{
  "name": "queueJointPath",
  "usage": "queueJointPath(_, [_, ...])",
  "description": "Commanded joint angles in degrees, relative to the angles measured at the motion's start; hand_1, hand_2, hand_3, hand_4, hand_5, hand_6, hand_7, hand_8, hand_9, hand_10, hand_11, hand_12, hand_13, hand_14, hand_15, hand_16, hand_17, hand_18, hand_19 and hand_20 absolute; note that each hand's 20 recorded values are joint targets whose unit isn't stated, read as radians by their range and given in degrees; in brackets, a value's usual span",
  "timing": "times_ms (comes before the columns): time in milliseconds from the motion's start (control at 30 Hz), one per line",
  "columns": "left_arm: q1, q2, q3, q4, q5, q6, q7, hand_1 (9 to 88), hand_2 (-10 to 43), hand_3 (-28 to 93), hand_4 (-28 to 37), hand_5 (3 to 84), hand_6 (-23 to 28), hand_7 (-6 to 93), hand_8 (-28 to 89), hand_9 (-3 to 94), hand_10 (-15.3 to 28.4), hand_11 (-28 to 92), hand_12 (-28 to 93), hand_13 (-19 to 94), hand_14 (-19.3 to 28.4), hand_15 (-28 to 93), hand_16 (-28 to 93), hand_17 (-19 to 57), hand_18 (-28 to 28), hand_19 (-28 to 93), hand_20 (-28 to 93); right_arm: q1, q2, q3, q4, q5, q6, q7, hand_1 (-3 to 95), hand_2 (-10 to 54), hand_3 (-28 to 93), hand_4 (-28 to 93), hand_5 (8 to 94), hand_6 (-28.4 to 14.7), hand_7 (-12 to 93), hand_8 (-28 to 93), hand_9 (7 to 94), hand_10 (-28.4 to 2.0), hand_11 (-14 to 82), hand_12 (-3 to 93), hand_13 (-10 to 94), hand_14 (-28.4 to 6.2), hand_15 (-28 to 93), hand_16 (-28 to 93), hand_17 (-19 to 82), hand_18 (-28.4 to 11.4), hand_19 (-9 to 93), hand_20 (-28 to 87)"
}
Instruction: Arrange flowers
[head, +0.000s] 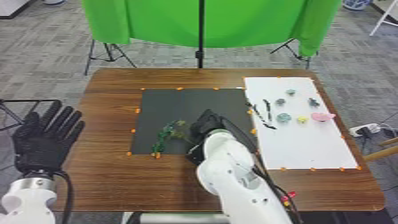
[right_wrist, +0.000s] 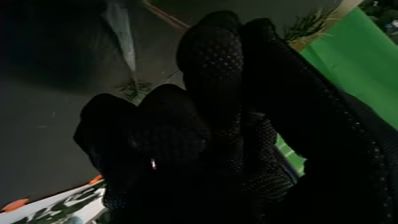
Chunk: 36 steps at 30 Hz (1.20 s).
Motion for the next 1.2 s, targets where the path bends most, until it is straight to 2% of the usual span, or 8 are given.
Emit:
queueJointPath(33, [-1.0, 1.00, 0.74, 0.84, 0.51, 0.64, -1.85, 21.9, 12.5, 79, -28.3, 39.8, 6.1, 10.4, -10, 35.4, 12.5, 13, 8, 29, 11.9, 14, -1, -4.5, 11.4, 27, 11, -1.8, -2.3, -1.0, -0.2, -0.6, 0.2, 0.3, 49.4, -9.5, 75, -11, 73.1, -3.3, 41, 18, 86.8, -12.1, 36.3, 41.2, 86, -5.0, 66, 37, 59, -22.3, 93, 54])
queueJointPath(267, [-0.7, 0.78, 0.99, 0.76, 0.42, 0.60, -1.47, 21.9, 12.4, 79, -28.3, 39.9, 6.2, 10.2, -10, 35.4, 12.4, 13, 8, 29, 11.8, 14, -1, -4.5, 11.4, 27, 11, -1.5, -2.2, -0.6, -0.3, 1.1, 1.8, 0.1, 46.2, -9.5, 74, -14, 70.8, -7.7, 24, 13, 82.0, -16.2, 36.7, 32.3, 81, -9.1, 67, 35, 56, -22.2, 93, 53])
queueJointPath(433, [0.1, 0.48, 0.33, 0.37, 0.14, 0.29, -0.43, 22.4, 12.2, 80, -28.3, 39.8, 6.1, 10.2, -10, 35.4, 12.4, 13, 8, 29, 11.8, 14, -1, -4.5, 11.4, 27, 11, -1.4, -1.4, -0.7, -1.1, 1.5, 1.9, -0.2, 46.2, -9.5, 74, -15, 70.7, -8.0, 23, 12, 81.5, -16.6, 37.1, 31.4, 80, -9.7, 67, 35, 55, -22.4, 93, 53])
queueJointPath(633, [1.4, -0.40, 0.05, 0.03, -1.16, -1.00, 2.57, 22.5, 12.0, 80, -28.3, 39.8, 6.1, 10.3, -10, 35.4, 12.4, 13, 8, 29, 11.8, 14, -1, -4.3, 11.3, 27, 11, -0.6, 1.4, -0.6, -4.2, 2.3, 1.7, -1.6, 42.5, -9.0, 77, -15, 70.5, -8.2, 17, 5, 81.0, -17.5, 39.1, 27.4, 80, -9.9, 68, 34, 55, -22.5, 93, 52])
queueJointPath(700, [2.1, -1.04, -0.38, -0.15, -1.04, -1.23, 3.17, 22.5, 12.0, 80, -28.3, 39.8, 6.2, 10.3, -10, 35.4, 12.4, 13, 8, 29, 11.8, 14, -1, -4.3, 11.3, 27, 11, -0.3, 3.2, 0.2, -5.6, 2.4, 1.5, -2.3, 40.9, -7.9, 78, -14, 70.1, -8.3, 15, -6, 81.1, -17.7, 38.9, 27.1, 80, -10.1, 68, 34, 54, -22.6, 93, 52])
queueJointPath(800, [3.5, -1.76, -0.98, -0.64, -0.87, -1.19, 4.79, 22.7, 12.0, 80, -28.3, 39.9, 6.3, 10.4, -10, 35.4, 12.5, 13, 8, 29, 11.8, 14, -1, -4.3, 11.4, 27, 11, 0.1, 6.1, 3.3, -7.8, 0.5, -4.7, -6.1, 41.1, -7.9, 77, -15, 68.8, -8.3, 13, -8, 81.0, -17.6, 39.0, 27.2, 80, -10.1, 68, 34, 54, -22.3, 93, 52])
queueJointPath(867, [4.0, -2.44, -1.33, -0.85, -0.60, -1.31, 5.04, 22.8, 12.0, 80, -28.3, 39.9, 6.2, 10.4, -10, 35.4, 12.5, 13, 8, 29, 11.8, 14, -1, -4.3, 11.4, 27, 11, 0.0, 8.2, 5.0, -7.9, -4.0, -2.2, -7.5, 41.3, -8.2, 77, -15, 67.7, -7.9, 13, -8, 80.0, -17.5, 39.2, 27.5, 79, -10.0, 67, 33, 53, -21.8, 93, 50])
queueJointPath(1200, [4.7, -3.41, -1.86, -0.99, -0.85, -1.48, 5.26, 22.8, 11.9, 80, -28.3, 40.0, 6.3, 10.5, -10, 35.6, 12.5, 14, 8, 29, 11.8, 14, -1, -4.4, 11.4, 27, 11, 8.0, 17.8, 10.1, 4.9, -15.4, -2.2, -7.3, 39.8, -9.5, 71, -23, 68.4, -7.5, 15, -8, 74.3, -19.1, 30.8, 23.9, 74, -11.8, 63, 31, 52, -21.1, 93, 48])
